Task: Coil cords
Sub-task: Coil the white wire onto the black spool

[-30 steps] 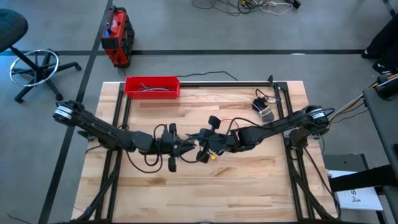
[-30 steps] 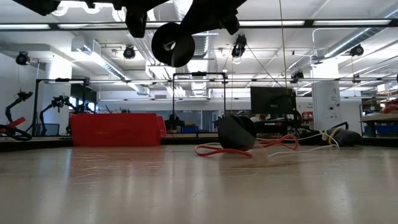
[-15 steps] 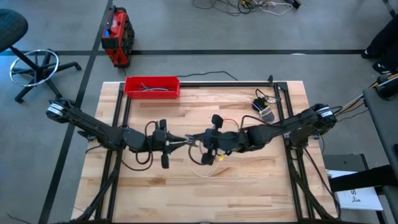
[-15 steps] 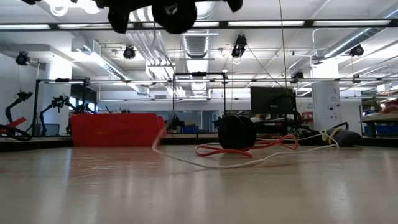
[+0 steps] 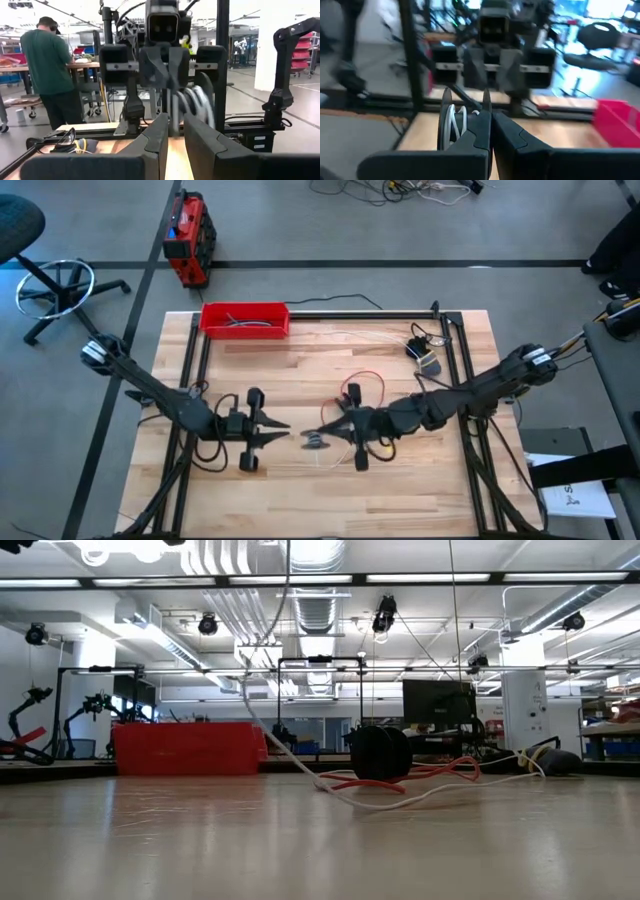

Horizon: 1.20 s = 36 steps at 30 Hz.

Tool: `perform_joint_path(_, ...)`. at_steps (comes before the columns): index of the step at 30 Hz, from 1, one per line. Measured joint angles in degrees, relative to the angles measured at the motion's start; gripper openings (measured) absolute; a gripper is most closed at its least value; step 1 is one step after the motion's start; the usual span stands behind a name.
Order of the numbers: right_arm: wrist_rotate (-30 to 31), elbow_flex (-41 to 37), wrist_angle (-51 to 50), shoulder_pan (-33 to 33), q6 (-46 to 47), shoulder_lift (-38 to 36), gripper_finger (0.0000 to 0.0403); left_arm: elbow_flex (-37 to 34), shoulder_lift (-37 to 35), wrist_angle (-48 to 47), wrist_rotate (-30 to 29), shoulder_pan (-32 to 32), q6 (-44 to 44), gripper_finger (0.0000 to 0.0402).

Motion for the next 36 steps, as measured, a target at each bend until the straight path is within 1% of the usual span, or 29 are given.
perform_joint_path(2,-2.15,-3.61,7.17,-0.05,0.0,0.01,0.0,0.0,1.81,2.06,0.01,0.02,0.13,0.0052)
perform_joint_path(5,-2.64,-8.26,17.51,-0.28,-0.15,0.13,0.0,0.03,4.31,5.12,0.01,0.02,0.09,0.0052)
perform_joint_path(8,-2.76,-10.86,22.38,-0.45,-1.03,0.13,0.0,0.22,6.83,8.65,0.04,0.02,0.06,0.0052)
perform_joint_path(16,-2.37,-11.18,22.23,-0.8,-1.6,-0.28,0.0,2.07,9.32,10.55,0.02,0.9,0.8,0.0052)
perform_joint_path(27,-2.23,-8.75,20.13,-0.87,-2.56,0.07,0.0,2.78,9.87,10.3,0.06,1.77,0.13,0.0052)
perform_joint_path(30,-0.96,-8.75,20.06,-0.87,-2.56,0.07,0.0,2.78,9.87,10.27,0.08,2.08,0.08,0.0052)
perform_joint_path(36,-0.63,-8.75,20.07,-0.93,-2.56,0.08,0.0,2.78,9.87,10.26,0.15,3.89,-2.38,0.0036)
